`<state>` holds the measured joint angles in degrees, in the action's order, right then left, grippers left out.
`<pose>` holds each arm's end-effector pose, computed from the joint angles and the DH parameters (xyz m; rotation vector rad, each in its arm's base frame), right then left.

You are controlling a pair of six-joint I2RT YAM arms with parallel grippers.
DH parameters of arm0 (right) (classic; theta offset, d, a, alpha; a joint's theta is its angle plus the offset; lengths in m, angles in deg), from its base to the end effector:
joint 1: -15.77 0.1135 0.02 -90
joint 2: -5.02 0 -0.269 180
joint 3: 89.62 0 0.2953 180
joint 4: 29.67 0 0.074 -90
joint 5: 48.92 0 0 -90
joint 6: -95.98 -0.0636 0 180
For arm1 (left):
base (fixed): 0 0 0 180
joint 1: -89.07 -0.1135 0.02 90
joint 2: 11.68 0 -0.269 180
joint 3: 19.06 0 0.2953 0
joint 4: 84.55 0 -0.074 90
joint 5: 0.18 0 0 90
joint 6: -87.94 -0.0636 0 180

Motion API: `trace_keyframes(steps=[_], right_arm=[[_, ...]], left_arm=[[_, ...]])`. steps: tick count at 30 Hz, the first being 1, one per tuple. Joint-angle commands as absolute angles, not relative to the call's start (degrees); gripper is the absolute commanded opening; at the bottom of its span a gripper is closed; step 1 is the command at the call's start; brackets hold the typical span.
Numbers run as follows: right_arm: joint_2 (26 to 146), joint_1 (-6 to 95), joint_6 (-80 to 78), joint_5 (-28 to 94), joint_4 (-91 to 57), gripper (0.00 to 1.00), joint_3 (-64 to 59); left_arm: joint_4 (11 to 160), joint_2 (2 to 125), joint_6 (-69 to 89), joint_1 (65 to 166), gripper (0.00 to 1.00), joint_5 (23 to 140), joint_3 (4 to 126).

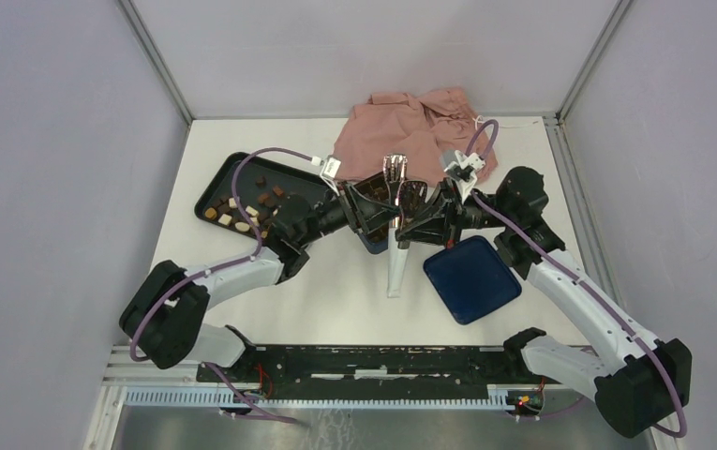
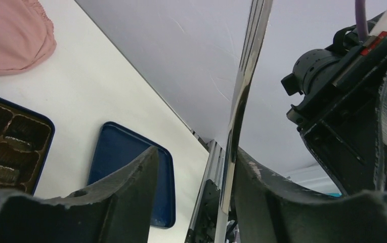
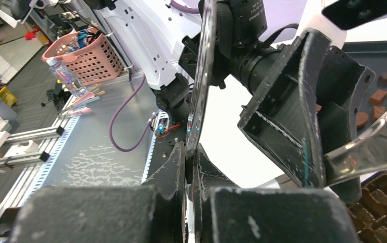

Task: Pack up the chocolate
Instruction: Pick up the clamp from the center of the board.

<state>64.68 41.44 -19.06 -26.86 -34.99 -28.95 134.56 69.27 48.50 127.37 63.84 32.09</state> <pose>0.2238 0.1730 0.3617 -1.0614 1.3943 1.5222 0.2679 -0.2471 0.2536 0.2571 1.6117 -1.5575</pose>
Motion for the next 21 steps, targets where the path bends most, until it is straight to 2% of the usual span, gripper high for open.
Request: trace_keyframes(steps=[1, 4, 6, 10, 12, 16, 19, 21], right_arm=[[64.04, 39.7, -24.42, -30.8, -42.99, 0.0, -25.9], [63.53, 38.8, -24.94, -31.06, -43.35, 0.0, -26.08], [63.34, 38.51, -25.03, -30.82, -43.56, 0.0, -26.83], [63.81, 37.93, -28.52, -30.38, -48.62, 0.0, -29.52], [64.55, 37.25, -33.39, -30.03, -53.7, 0.0, -30.55], [66.5, 36.43, -40.16, -28.3, -59.17, 0.0, -30.95], [68.21, 36.32, -47.1, -27.74, -65.26, 0.0, -31.22], [69.57, 36.34, -52.61, -27.66, -70.5, 0.0, -30.86]], left_arm=[[136.74, 62.55, 47.87, 125.9, 0.62, 65.87, 28.04], [132.82, 55.71, 45.69, 125.91, 0.68, 69.45, 23.47], [132.4, 49.54, 45.35, 125.92, 0.8, 71.36, 19.53], [123.34, 35.47, 41.35, 125.9, 0.9, 74.34, 16.87], [119.84, 28.6, 40.26, 125.91, 0.99, 75.14, 15.79], [123.03, 22.17, 45.85, 125.98, 1.0, 73.9, 11.68], [134.99, 23.33, 55.34, 125.99, 1.0, 73.13, 7.4], [136.62, 25.7, 57.21, 125.98, 1.0, 72.72, 7.08]])
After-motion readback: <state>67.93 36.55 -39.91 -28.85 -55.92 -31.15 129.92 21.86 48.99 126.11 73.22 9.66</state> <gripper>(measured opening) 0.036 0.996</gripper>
